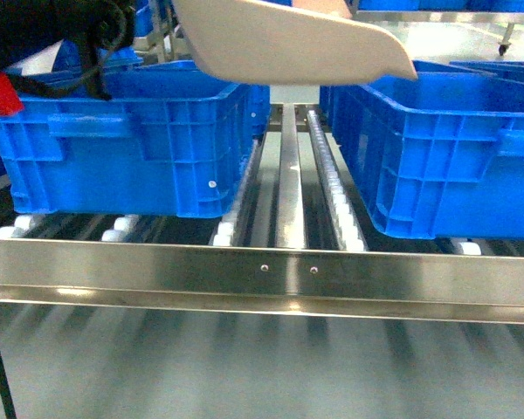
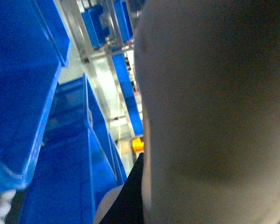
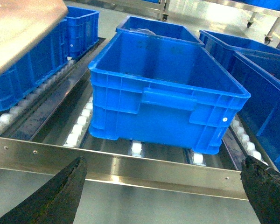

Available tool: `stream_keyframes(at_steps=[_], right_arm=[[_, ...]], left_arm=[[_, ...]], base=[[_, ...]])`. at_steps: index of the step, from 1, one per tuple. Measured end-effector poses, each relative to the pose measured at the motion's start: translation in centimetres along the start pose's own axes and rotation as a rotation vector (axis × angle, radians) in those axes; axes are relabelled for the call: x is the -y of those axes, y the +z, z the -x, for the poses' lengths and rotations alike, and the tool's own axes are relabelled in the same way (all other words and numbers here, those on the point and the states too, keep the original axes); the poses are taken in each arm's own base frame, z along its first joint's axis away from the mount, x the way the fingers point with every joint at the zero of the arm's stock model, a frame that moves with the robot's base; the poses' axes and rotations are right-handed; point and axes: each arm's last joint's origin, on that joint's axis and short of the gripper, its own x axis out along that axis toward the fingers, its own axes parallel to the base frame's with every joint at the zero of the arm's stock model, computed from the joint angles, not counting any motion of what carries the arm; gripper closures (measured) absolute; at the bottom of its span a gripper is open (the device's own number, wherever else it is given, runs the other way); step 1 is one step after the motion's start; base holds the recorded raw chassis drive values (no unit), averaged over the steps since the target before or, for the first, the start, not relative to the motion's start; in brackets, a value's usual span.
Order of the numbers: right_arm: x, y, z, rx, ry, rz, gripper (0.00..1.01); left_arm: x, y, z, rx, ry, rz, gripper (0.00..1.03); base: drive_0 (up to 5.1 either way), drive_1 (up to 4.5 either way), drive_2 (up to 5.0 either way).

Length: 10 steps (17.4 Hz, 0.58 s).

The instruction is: Place part in tray to right shelf

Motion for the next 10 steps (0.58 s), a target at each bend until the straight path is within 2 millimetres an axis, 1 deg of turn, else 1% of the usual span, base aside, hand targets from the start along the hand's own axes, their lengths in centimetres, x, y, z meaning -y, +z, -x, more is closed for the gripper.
stream_keyframes(at_steps=[5,8,10], right_arm=[[0.0,0.0,0.0,0.000,0.000,0.000,0.03],[0.0,0.0,0.0,0.000,0.000,0.000,0.03],[0.0,0.0,0.0,0.000,0.000,0.000,0.03]], left_arm=[[1.2,1.8,-0.4,0.097,0.012,-0.014,0.88],[2.1,3.6,-0.8,0.196,0.031,-0.041,0.88],[2.2,4.1,-1.0,0.220,0.040,-0.050,0.88]], base=[[0.0,0.00,0.0],[0.0,0.00,0.0],[0.0,0.00,0.0]])
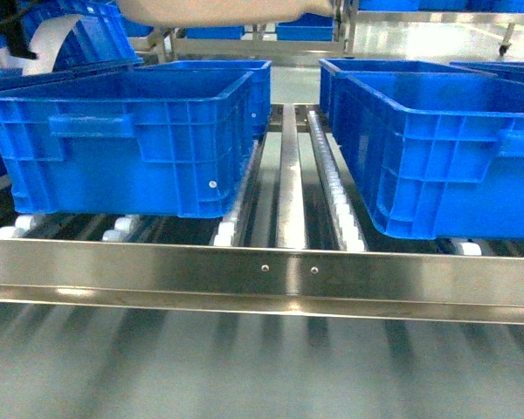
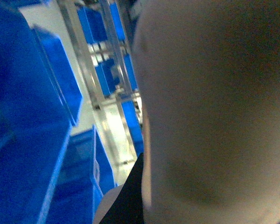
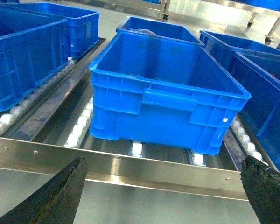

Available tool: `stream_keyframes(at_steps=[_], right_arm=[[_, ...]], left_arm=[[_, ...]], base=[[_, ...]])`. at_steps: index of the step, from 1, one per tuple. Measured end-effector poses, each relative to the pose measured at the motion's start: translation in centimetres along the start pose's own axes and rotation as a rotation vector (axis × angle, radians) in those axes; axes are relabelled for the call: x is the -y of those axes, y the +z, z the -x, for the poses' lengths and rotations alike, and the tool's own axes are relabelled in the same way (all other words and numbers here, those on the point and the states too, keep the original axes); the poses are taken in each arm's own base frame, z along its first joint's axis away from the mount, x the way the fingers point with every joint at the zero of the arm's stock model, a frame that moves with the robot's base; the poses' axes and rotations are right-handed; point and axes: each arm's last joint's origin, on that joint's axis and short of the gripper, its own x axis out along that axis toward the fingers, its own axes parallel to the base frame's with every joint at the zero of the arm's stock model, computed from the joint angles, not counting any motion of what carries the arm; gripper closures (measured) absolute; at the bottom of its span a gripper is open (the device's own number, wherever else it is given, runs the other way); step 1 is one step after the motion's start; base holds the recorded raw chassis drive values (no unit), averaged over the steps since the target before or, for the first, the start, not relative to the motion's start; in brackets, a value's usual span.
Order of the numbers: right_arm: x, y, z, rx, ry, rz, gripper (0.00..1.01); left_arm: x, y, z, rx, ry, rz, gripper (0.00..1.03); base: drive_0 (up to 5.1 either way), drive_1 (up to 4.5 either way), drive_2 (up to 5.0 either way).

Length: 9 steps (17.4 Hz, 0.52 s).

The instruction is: Place part in tray to right shelf

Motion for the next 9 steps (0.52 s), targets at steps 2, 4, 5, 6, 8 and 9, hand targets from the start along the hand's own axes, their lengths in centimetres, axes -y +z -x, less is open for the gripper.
stream_keyframes(at_steps=[2,4,5,6,8,9], right_arm=[[0.0,0.0,0.0,0.000,0.000,0.000,0.03],[0.0,0.0,0.0,0.000,0.000,0.000,0.03],[0.0,0.0,0.0,0.000,0.000,0.000,0.03],[0.0,0.0,0.0,0.000,0.000,0.000,0.03],[0.0,0.0,0.0,0.000,0.000,0.000,0.03],[0.0,0.0,0.0,0.000,0.000,0.000,0.03]], left_arm=[[0.1,0.6,-0.3,0.036,0.009,-0.018,0.88],[0.2,1.5,-0.8,0.086,0.036,-0.045,0.88],[0.2,1.7,-0.9,0.096,0.044,-0.054,0.88],[0.1,2.0,-1.2,0.114,0.057,-0.074,0.88],[0.2,2.8,-1.9,0.152,0.077,-0.109,0.88],[0.3,3.3,-2.7,0.187,0.090,-0.145,0.88]], base=[[0.0,0.00,0.0],[0.0,0.00,0.0],[0.0,0.00,0.0],[0.0,0.00,0.0],[0.0,0.00,0.0],[0.0,0.00,0.0]])
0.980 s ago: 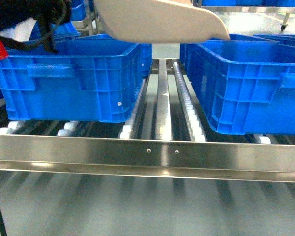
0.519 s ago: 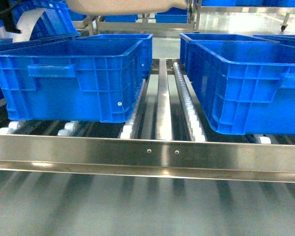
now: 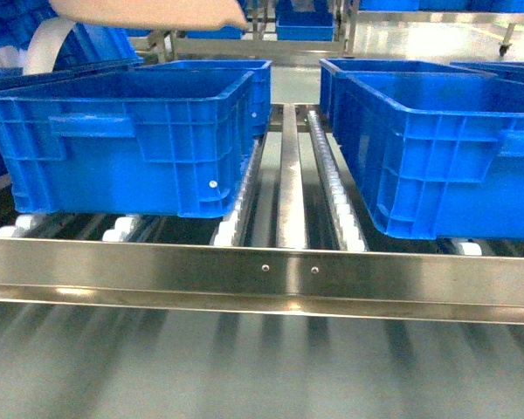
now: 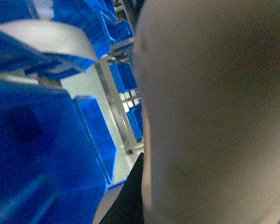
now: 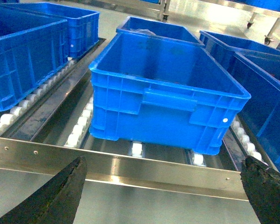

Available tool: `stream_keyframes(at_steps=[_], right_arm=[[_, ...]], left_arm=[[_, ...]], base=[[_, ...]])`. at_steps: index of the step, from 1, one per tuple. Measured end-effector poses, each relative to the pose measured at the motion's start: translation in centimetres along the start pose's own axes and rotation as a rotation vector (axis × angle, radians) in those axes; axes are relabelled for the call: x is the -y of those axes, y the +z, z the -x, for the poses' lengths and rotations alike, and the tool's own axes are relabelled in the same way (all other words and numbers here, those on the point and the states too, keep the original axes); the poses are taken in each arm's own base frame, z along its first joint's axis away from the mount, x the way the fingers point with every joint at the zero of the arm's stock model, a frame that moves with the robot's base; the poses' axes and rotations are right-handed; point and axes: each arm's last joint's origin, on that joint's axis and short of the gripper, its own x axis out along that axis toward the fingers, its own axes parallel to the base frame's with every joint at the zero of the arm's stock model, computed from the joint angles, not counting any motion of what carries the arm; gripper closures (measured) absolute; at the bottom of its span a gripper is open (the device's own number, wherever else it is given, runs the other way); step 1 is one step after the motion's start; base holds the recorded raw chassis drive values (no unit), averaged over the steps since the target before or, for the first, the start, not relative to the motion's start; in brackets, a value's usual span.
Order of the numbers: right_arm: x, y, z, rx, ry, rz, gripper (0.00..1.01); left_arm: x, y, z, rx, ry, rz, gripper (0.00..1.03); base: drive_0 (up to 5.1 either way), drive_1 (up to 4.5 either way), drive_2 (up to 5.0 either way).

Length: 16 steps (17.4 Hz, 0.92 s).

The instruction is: Place part in tray to right shelf

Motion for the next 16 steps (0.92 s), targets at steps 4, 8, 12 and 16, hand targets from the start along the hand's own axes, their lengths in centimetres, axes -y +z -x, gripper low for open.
stream_keyframes(at_steps=[4,8,12,16], right_arm=[[0.0,0.0,0.0,0.000,0.000,0.000,0.03],[0.0,0.0,0.0,0.000,0.000,0.000,0.03],[0.0,0.0,0.0,0.000,0.000,0.000,0.03],[0.0,0.0,0.0,0.000,0.000,0.000,0.03]], left_arm=[[1.4,0.5,-4.1,0.145,0.056,-0.194,0.88],[3.2,0.4,-6.6,0.238,0.110,-0.455,0.88],[3.2,0.1,-6.2,0.222,0.098,-0.495,0.88],[3.5,1.4,-0.3,0.183,0.032,-0.445,0.88]], base=[[0.0,0.00,0.0],[0.0,0.00,0.0],[0.0,0.00,0.0],[0.0,0.00,0.0]])
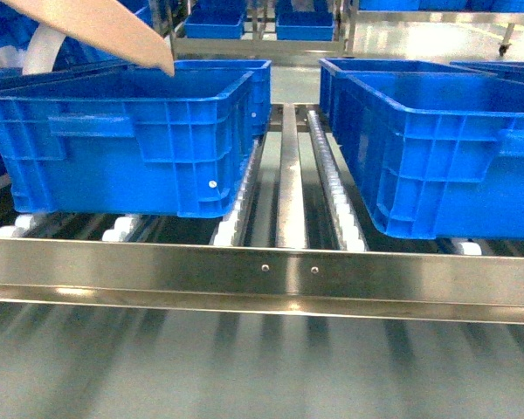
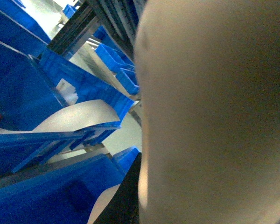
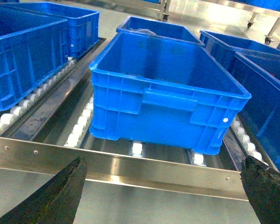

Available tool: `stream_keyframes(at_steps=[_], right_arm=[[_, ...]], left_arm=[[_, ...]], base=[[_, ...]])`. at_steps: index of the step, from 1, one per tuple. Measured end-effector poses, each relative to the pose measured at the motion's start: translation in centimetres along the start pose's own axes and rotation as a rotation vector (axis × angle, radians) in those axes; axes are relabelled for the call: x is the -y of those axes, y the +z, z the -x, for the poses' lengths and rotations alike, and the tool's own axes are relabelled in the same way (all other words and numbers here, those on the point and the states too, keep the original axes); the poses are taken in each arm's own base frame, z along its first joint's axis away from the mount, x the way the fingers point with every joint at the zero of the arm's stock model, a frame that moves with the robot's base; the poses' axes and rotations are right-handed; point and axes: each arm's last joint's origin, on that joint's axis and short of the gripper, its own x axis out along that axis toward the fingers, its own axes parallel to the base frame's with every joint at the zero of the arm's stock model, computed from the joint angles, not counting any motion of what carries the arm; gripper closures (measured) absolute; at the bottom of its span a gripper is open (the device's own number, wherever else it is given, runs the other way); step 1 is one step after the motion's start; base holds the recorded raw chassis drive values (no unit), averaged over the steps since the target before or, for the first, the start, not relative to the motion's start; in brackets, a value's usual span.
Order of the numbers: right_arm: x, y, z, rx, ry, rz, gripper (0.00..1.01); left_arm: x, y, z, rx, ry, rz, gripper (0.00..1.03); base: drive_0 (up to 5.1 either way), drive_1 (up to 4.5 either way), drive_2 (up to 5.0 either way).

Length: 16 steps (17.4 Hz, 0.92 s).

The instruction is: Place part in tray to right shelf

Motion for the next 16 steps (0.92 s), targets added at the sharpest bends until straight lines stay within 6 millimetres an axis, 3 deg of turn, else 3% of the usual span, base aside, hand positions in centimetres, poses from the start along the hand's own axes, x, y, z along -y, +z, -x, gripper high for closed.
stream_keyframes(at_steps=[3,6,8,10,12,14,16], right_arm=[[0.0,0.0,0.0,0.000,0.000,0.000,0.03],[0.0,0.1,0.0,0.026,0.001,-0.013,0.04],[0.3,-1.2,0.5,0.202,0.010,-0.115,0.26],[0.5,-3.0,0.8,0.191,0.001,-0.146,0.50],[1.1,-4.3,1.0,0.188,0.027,-0.149,0.72],[1.4,-5.1,1.4,0.197,-0.006,-0.157,0.94],[1.2,-6.0,1.6,0.193,0.011,-0.156,0.99]], left_arm=[[0.8,4.9,8.4,0.014,-0.092,0.044,0.88],[-1.1,8.5,17.3,0.015,-0.129,-0.087,0.88],[-2.0,11.9,19.1,-0.197,-0.287,-0.455,0.88],[-6.6,9.6,21.3,-0.386,-0.358,-0.707,0.88],[-9.8,7.2,22.0,-0.475,-0.351,-0.775,0.88],[-11.1,7.6,23.0,-0.415,-0.369,-0.771,0.88],[-12.8,7.7,23.6,-0.407,-0.389,-0.766,0.88]], base=[[0.0,0.00,0.0],[0.0,0.00,0.0],[0.0,0.00,0.0],[0.0,0.00,0.0],[0.0,0.00,0.0],[0.0,0.00,0.0],[0.0,0.00,0.0]])
